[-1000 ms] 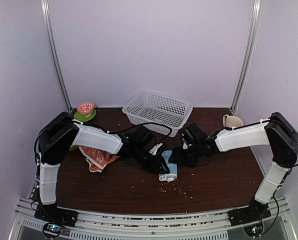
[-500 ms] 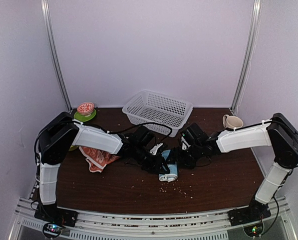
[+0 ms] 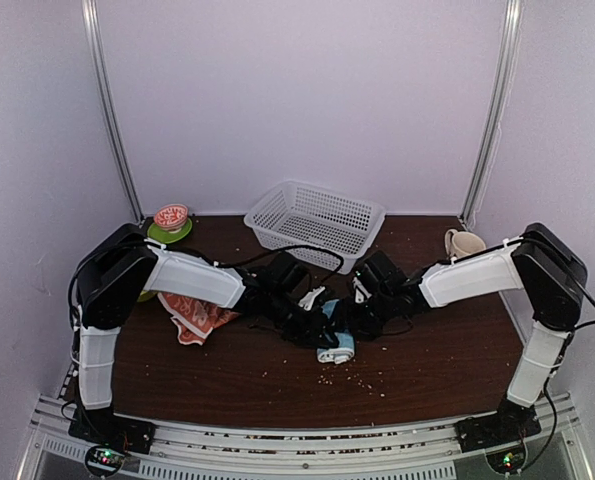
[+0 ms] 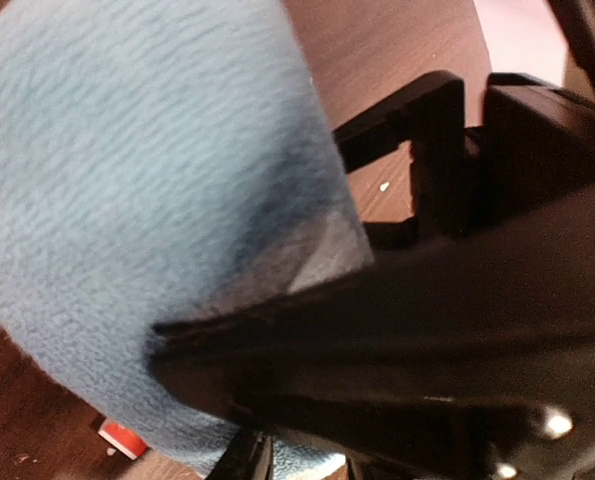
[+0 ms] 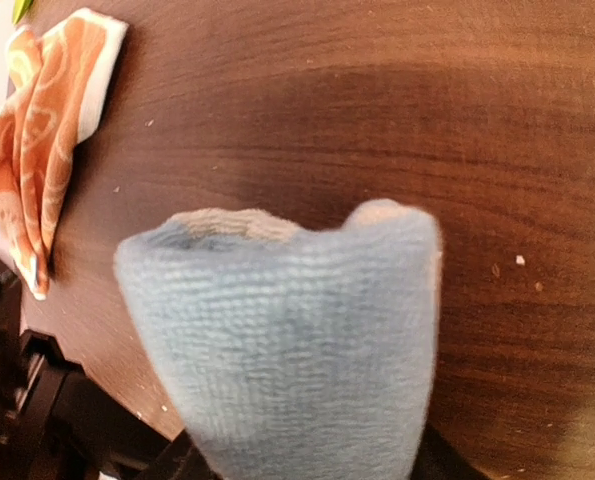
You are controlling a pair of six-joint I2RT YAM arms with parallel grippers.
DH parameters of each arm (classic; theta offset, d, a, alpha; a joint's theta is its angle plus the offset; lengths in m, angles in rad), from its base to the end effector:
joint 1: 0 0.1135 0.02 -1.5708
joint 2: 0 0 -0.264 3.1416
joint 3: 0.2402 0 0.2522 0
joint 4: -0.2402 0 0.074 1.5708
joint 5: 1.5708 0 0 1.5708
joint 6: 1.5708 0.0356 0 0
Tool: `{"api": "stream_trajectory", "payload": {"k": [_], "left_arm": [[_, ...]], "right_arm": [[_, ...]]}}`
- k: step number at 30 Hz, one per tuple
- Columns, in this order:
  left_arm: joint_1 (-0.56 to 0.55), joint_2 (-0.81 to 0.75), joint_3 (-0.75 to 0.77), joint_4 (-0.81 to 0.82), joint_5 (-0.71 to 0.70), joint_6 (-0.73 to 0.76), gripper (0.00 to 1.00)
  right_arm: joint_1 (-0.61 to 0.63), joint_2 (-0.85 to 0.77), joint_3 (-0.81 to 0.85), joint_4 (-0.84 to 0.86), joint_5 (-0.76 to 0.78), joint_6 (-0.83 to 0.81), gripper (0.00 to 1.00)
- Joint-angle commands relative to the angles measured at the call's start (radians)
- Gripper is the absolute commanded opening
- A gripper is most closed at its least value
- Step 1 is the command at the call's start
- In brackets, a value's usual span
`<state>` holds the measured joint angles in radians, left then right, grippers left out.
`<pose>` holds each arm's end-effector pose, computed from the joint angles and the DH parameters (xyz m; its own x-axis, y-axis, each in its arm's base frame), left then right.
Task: Roll the towels
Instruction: Pick up the towel from the center of the board, then move the bin to the corner of the board.
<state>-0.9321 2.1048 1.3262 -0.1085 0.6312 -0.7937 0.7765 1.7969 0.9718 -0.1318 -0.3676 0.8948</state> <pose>0.2429 -0.3624 0.1318 -0.9446 0.3067 -0.1168 0.2808 0.5714 -0.7711 0.2416 0.2553 0.1439 -0.9902 0.0477 -0.1313 -0.0467 0.7726 0.6332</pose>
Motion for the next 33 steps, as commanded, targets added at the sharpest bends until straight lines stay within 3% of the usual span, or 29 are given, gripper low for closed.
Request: {"api": "stream_trajectory", "payload": {"k": [1, 5, 10, 15, 20, 26, 30, 33], "left_arm": [[-0.002, -0.051, -0.007, 0.027, -0.017, 0.009, 0.27], [-0.002, -0.096, -0.028, 0.017, -0.031, 0.011, 0.28], [-0.002, -0.209, -0.076, -0.021, -0.059, 0.019, 0.34], [0.026, -0.378, -0.162, -0.064, -0.118, 0.027, 0.46], [0.112, -0.476, -0.188, -0.088, -0.223, 0.015, 0.49], [0.229, -0.383, -0.002, -0.153, -0.305, 0.033, 0.52], [0.255, -0.286, 0.141, -0.197, -0.301, 0.038, 0.52], [0.256, -0.265, 0.148, -0.184, -0.282, 0.022, 0.52]], "right_arm": [[0.027, 0.049, -0.032, 0.019, -0.039, 0.029, 0.43], [0.029, 0.027, -0.054, 0.035, -0.020, 0.045, 0.20], [0.025, -0.050, -0.070, 0.020, 0.007, 0.039, 0.06], [-0.001, -0.186, -0.070, -0.080, 0.041, -0.016, 0.03], [-0.072, -0.328, -0.027, -0.185, 0.074, -0.082, 0.02], [-0.186, -0.368, 0.178, -0.290, 0.077, -0.149, 0.02], [-0.250, -0.304, 0.346, -0.299, 0.026, -0.150, 0.02], [-0.293, -0.219, 0.491, -0.306, 0.018, -0.141, 0.02]]}}
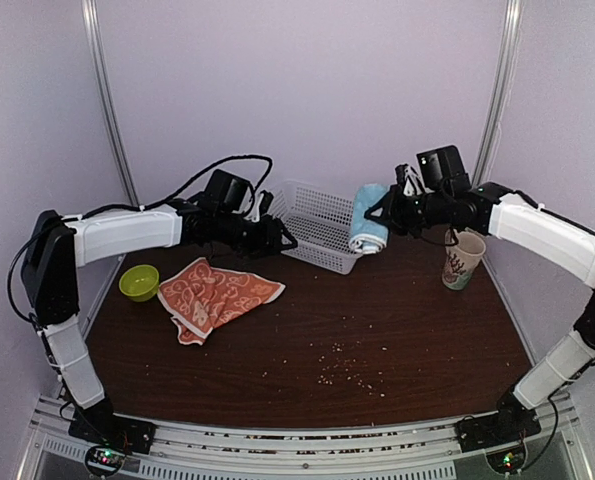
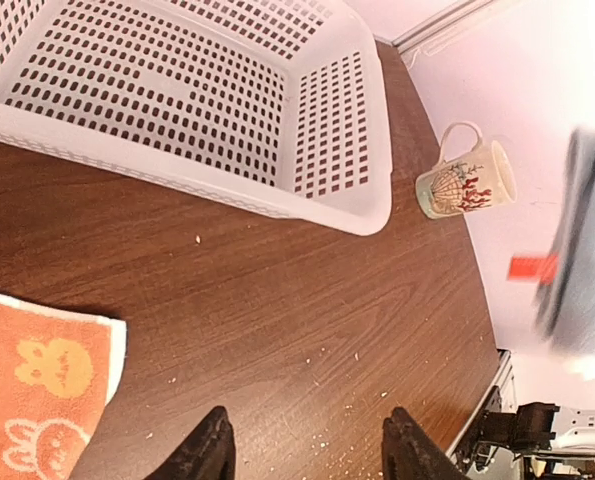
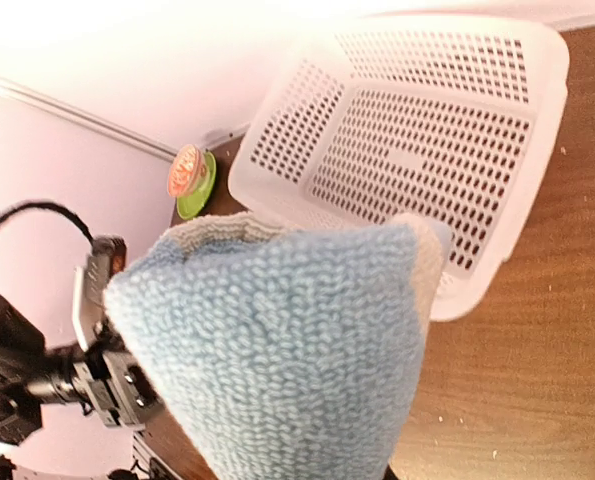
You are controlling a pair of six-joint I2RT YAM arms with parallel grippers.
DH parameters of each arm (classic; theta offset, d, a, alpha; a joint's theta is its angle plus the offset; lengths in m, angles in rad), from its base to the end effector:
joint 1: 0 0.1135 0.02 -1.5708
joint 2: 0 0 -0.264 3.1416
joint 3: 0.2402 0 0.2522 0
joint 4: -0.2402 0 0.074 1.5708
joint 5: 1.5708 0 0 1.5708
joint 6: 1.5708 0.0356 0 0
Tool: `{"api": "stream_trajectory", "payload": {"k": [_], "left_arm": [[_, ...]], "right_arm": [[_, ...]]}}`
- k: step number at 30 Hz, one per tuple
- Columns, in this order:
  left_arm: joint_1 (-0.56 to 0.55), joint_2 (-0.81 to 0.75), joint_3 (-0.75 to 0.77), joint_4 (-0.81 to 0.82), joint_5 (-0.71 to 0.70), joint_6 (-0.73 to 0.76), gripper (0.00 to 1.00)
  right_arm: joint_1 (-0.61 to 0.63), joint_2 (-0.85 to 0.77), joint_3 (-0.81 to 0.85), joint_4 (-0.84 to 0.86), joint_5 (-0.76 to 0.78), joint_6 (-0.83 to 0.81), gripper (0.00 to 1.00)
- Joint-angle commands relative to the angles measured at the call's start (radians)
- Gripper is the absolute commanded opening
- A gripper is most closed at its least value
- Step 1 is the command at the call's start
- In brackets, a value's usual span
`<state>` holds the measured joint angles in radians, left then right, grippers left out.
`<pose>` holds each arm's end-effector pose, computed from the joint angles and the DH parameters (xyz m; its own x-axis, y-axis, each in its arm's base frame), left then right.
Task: Roll the towels
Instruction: Move the bin to the corner of the board.
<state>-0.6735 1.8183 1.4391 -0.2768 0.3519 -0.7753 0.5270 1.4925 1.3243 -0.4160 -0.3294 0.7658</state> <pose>0.3203 -0.2713 0.2690 -0.8998 -0.1226 -0.4188 0.2370 0.6686 -0.7048 0.2887 0.1813 0.3354 -0.8351 0.2729 -0.4776 -0.1807 0.6840 0.7068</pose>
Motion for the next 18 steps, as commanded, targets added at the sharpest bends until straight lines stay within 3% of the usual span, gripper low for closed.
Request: {"api": "stream_trajectory", "payload": {"k": [1, 11, 18], "left_arm": [[-0.003, 0.024, 0.029, -0.010, -0.005, -0.003, 0.52], [0.011, -0.001, -0.071, -0.042, -0.024, -0.019, 0.51], [0.015, -0.037, -0.124, -0.066, -0.035, -0.006, 0.51]], "right_arm": [[-0.058, 0.123, 0.182, -0.021, -0.026, -0.003, 0.02], [-0.100, 0.549, 0.642, 0.008, 0.045, 0.182, 0.02], [-0.105, 0.778, 0.834, 0.039, 0.082, 0.305, 0.02]]}}
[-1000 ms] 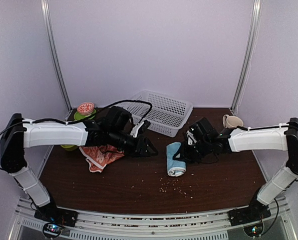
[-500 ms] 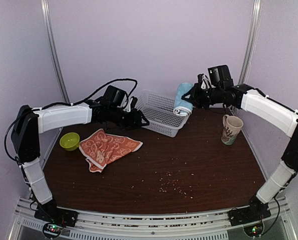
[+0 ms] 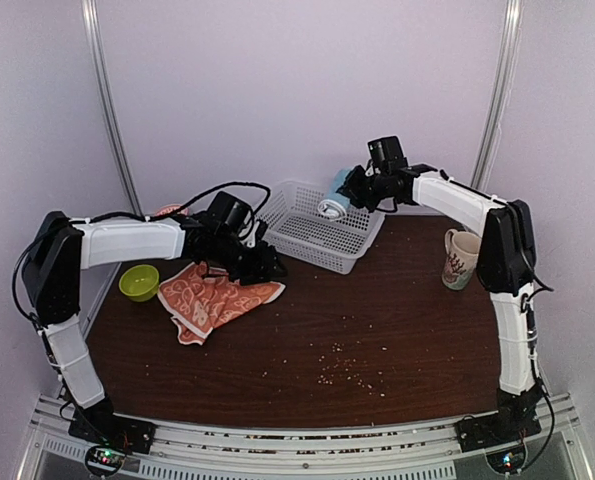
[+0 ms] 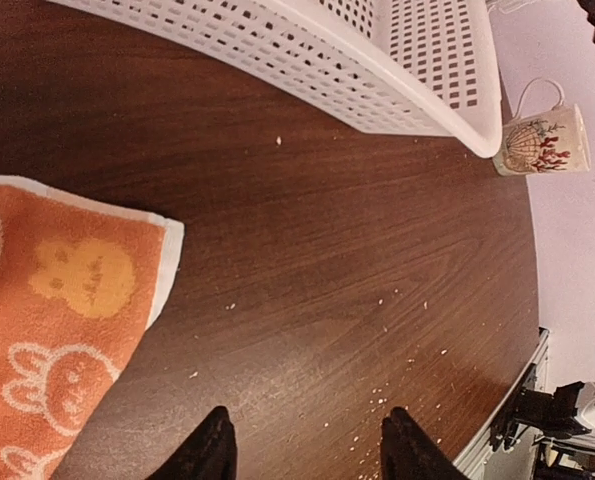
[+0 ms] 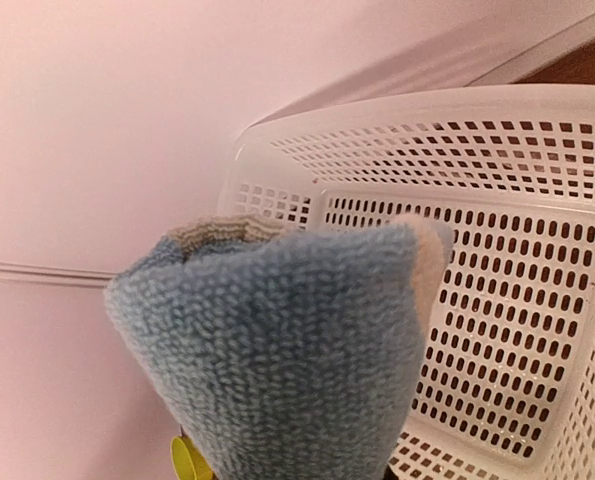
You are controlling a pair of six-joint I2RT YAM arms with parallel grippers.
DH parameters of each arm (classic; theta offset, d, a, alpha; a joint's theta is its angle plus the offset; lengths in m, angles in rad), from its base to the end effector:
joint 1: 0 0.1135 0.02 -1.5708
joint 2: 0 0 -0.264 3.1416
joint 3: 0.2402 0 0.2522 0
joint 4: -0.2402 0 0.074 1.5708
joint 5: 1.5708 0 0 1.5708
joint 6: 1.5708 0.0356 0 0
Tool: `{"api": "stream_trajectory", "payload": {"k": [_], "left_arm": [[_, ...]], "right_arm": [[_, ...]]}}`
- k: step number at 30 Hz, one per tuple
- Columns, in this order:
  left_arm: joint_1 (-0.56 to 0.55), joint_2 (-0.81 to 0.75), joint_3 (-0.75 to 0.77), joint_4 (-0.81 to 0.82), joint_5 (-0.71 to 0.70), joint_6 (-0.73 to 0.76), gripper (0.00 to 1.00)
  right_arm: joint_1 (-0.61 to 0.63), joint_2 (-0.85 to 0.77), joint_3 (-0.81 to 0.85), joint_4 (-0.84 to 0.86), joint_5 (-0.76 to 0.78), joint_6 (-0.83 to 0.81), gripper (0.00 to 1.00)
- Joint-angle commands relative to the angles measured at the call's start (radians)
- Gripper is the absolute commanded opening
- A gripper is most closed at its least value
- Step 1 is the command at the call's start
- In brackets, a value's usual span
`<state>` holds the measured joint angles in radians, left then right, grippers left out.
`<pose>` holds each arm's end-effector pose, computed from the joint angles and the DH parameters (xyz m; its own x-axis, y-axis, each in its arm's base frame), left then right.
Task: Roll the towels
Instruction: Move the bin to the corner of the board.
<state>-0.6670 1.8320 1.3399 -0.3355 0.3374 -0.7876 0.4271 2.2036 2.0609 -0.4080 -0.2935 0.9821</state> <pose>0.3111 -0.2599 0.2265 -0.9466 -0.1058 -0.3047 0.1261 0.7481 -0.6515 0.4683 0.2245 0.2944 -0.7808 0.5193 -0.3473 0.0513 0.6074 0.7928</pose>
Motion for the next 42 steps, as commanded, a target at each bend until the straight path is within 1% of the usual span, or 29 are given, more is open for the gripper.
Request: {"api": "stream_trajectory", "payload": {"k": [1, 5, 7, 12, 14, 19, 28, 33, 36, 42], "left_arm": [[0.010, -0.054, -0.033, -0.012, -0.026, 0.009, 0.51], [0.014, -0.068, -0.051, -0.024, -0.036, 0.019, 0.51], [0.016, -0.075, -0.058, -0.031, -0.041, 0.024, 0.51], [0.021, -0.097, -0.071, -0.043, -0.059, 0.040, 0.51], [0.023, -0.104, -0.071, -0.049, -0.067, 0.044, 0.51], [0.025, -0.117, -0.068, -0.056, -0.084, 0.052, 0.51], [0.026, -0.115, -0.075, -0.048, -0.076, 0.054, 0.51], [0.026, -0.115, -0.074, -0.051, -0.072, 0.057, 0.51], [0.026, -0.121, -0.083, -0.048, -0.074, 0.059, 0.51], [0.025, -0.105, -0.084, -0.041, -0.049, 0.053, 0.51]], "right_arm": [[-0.006, 0.103, 0.120, 0.029, 0.054, 0.097, 0.02], [-0.005, 0.192, 0.199, -0.006, 0.073, 0.117, 0.03], [-0.007, 0.228, 0.243, -0.056, 0.077, 0.110, 0.03], [-0.010, 0.247, 0.242, -0.195, 0.079, 0.040, 0.02], [-0.013, 0.225, 0.193, -0.231, 0.096, -0.005, 0.02], [-0.047, 0.120, -0.044, -0.190, 0.110, -0.029, 0.02], [-0.102, -0.009, -0.168, -0.256, 0.151, -0.121, 0.01], [-0.120, -0.005, -0.084, -0.357, 0.185, -0.168, 0.01], [-0.135, 0.002, -0.068, -0.365, 0.159, -0.174, 0.01], [-0.127, 0.074, 0.083, -0.376, 0.114, -0.144, 0.02]]}}
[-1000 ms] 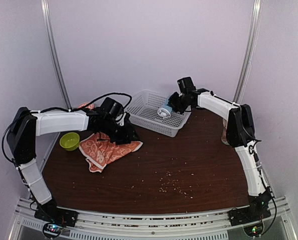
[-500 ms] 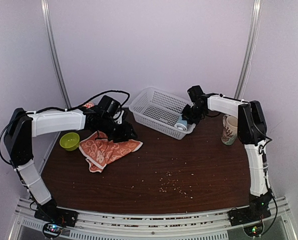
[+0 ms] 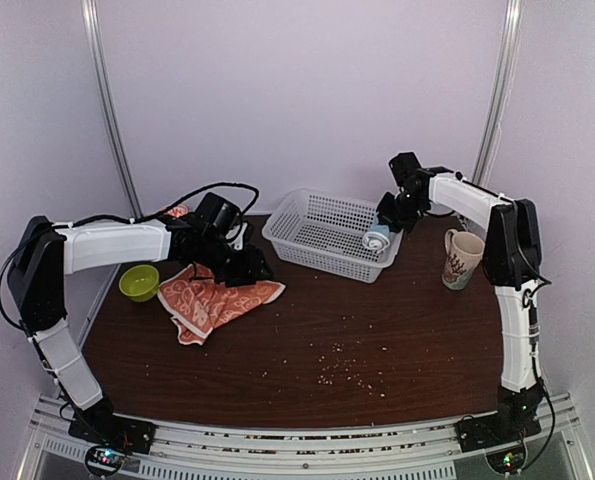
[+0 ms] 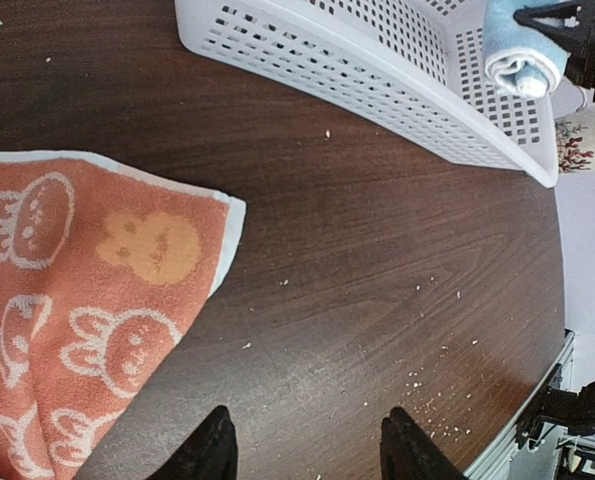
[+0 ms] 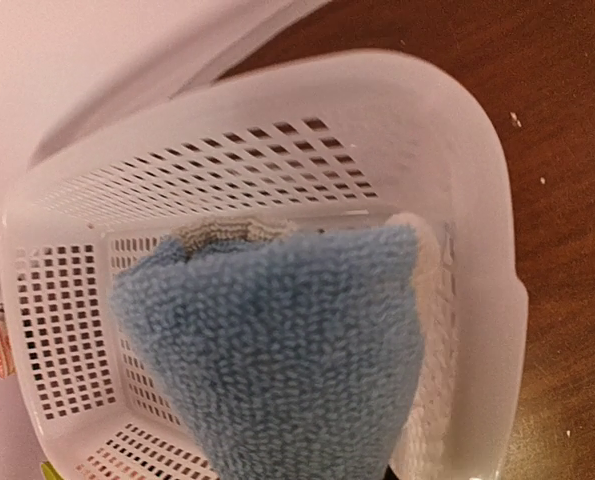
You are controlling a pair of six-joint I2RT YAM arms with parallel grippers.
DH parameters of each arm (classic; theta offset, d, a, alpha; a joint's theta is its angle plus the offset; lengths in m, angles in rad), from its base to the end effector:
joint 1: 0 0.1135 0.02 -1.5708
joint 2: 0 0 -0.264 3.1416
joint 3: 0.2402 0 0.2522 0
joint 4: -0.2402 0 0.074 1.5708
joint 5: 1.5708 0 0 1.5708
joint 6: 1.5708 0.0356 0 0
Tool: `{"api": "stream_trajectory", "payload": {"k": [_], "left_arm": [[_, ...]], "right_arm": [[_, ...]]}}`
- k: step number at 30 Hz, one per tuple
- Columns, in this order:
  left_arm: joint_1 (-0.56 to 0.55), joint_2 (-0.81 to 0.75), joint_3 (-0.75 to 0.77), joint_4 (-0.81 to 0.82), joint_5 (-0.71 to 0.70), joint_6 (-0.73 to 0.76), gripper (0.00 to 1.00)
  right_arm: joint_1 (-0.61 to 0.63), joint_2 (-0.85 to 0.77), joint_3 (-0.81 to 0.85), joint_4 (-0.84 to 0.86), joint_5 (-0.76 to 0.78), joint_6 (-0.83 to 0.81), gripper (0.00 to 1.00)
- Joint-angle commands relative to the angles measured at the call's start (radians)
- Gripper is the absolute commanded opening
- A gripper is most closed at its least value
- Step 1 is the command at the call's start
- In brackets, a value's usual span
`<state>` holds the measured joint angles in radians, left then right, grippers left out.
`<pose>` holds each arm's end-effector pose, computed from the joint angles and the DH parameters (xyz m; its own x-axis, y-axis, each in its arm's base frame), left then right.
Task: Roll the towels
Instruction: Move the bin to the corner of the board, then place the towel in the bin.
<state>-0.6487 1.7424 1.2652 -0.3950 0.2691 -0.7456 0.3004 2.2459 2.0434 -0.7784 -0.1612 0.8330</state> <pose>0.2970 -0.2371 0.2315 -0.9359 -0.1112 -0.3344 0.1140 0.8023 -0.5859 0.4737 0.1527 0.2384 -0.8132 0.5127 -0.2755 0.3335 0.7984 0.5013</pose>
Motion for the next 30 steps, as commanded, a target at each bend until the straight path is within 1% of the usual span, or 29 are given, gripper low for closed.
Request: {"api": "stream_trajectory", "payload": {"k": [1, 6, 20, 22, 27, 30], "left_arm": [[0.007, -0.015, -0.012, 0.019, 0.022, 0.011, 0.51], [0.007, -0.010, -0.021, 0.022, 0.028, 0.007, 0.51], [0.007, 0.006, -0.025, 0.031, 0.042, 0.000, 0.51], [0.007, 0.008, -0.029, 0.032, 0.042, 0.000, 0.51], [0.007, 0.009, -0.030, 0.037, 0.051, 0.000, 0.51], [0.007, 0.013, -0.026, 0.038, 0.057, 0.002, 0.51]], "right_arm": [[0.002, 0.045, 0.117, -0.001, -0.022, 0.014, 0.02], [0.008, 0.116, 0.178, -0.002, -0.036, 0.055, 0.02], [0.017, 0.223, 0.241, -0.046, 0.079, 0.109, 0.02], [0.017, 0.230, 0.246, -0.049, 0.081, 0.115, 0.05], [0.019, 0.227, 0.258, -0.054, 0.075, 0.111, 0.25], [0.018, 0.229, 0.271, -0.064, 0.079, 0.105, 0.31]]}}
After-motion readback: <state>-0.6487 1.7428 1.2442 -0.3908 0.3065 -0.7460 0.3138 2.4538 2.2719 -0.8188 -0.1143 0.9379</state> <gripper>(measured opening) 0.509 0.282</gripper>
